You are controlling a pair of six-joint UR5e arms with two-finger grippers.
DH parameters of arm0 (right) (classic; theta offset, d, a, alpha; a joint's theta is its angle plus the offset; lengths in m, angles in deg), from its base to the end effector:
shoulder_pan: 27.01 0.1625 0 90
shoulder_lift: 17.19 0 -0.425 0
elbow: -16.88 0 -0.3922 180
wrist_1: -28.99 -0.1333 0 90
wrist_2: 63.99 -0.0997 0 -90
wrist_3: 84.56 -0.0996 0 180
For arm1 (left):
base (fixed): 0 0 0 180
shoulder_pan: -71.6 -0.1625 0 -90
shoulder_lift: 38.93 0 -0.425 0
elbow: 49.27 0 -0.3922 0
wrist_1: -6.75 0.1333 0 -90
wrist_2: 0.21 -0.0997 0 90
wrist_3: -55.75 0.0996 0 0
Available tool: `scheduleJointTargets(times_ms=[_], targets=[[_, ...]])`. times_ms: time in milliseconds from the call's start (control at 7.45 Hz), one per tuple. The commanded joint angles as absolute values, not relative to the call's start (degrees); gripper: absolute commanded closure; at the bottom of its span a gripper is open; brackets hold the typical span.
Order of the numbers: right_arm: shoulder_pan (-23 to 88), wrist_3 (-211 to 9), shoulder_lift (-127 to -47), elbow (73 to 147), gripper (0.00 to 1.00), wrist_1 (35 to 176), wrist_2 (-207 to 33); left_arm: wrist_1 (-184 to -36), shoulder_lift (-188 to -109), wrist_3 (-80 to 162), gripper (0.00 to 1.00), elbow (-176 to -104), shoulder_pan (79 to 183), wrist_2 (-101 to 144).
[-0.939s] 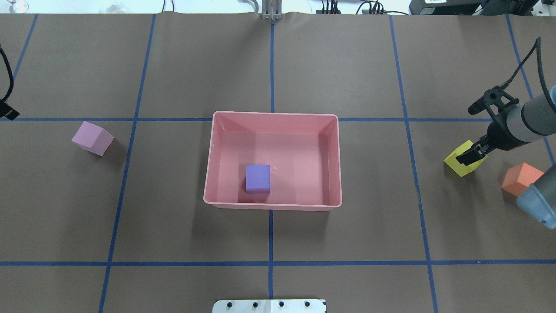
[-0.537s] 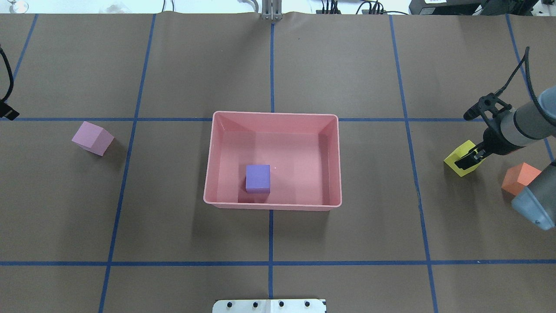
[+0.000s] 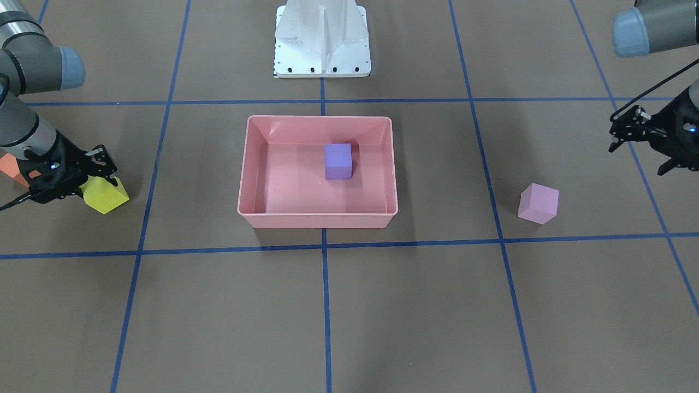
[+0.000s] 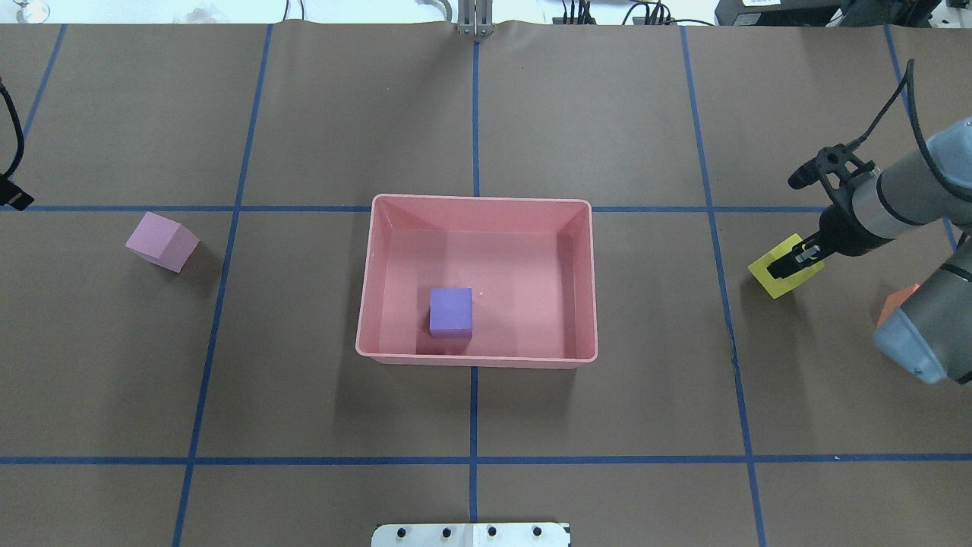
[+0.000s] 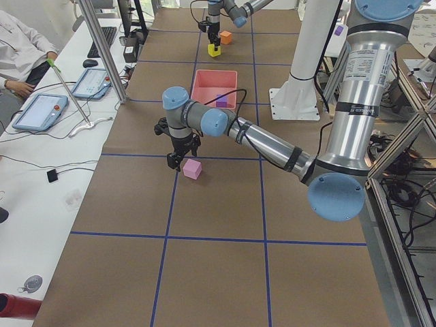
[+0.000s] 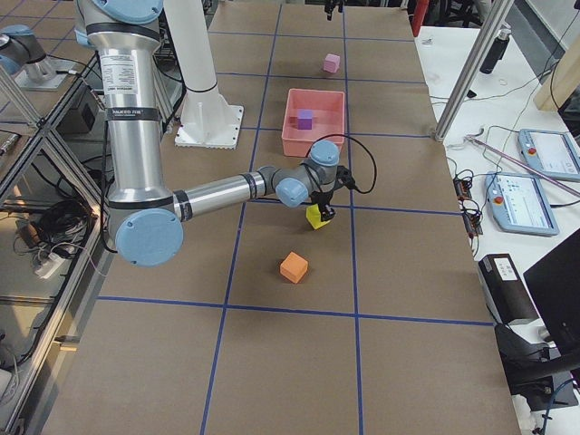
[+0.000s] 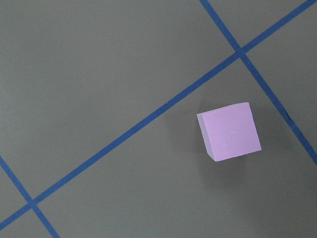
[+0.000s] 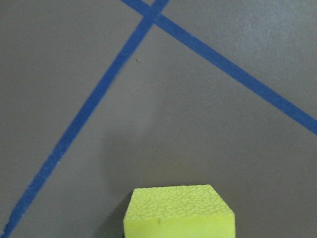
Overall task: Place blocks into pink bin with both arms
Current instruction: 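Carry the yellow cube with the right gripper into the pink bin and release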
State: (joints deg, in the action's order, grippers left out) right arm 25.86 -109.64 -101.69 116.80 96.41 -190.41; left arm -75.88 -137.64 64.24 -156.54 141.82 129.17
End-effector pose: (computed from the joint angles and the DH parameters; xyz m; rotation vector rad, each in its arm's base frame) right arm -0.2709 -0.4807 0.4830 0.2335 -0.8594 -0.4070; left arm 0.1154 -0.5281 0.4519 0.2469 0.7188 0.5814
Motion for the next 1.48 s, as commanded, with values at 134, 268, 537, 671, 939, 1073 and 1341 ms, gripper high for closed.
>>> scheduleJointTargets(times_ms=[134,268,537,671,939,1073,1341], targets=[[26.07,-129.34,-86.96,126.45,1.0,117.75,-191.96,-78.13,-137.72,56.03,0.0,-156.16,141.38,129.26],[25.12,-133.91,-80.28,127.26,1.0,126.38,-191.35,-81.89,-137.72,54.7,0.0,-153.8,141.38,129.17],[19.17,-145.93,-74.79,128.24,1.0,129.01,-186.29,-93.46,-136.59,47.71,0.0,-147.91,141.38,129.17],[14.0,-151.91,-72.15,127.63,1.0,129.27,-180.59,-100.23,-136.14,45.31,0.0,-144.41,141.29,129.17],[6.5,-157.75,-67.06,123.0,0.37,129.36,-171.6,-107.47,-136.31,43.01,0.0,-138.42,141.21,129.17],[5.17,-157.77,-65.72,121.57,0.02,129.45,-168.96,-107.85,-136.92,42.83,0.0,-137.61,141.21,129.17],[4.89,-157.6,-65.71,121.73,0.01,129.45,-169.19,-107.94,-138.58,37.32,0.0,-138.22,140.86,129.17]])
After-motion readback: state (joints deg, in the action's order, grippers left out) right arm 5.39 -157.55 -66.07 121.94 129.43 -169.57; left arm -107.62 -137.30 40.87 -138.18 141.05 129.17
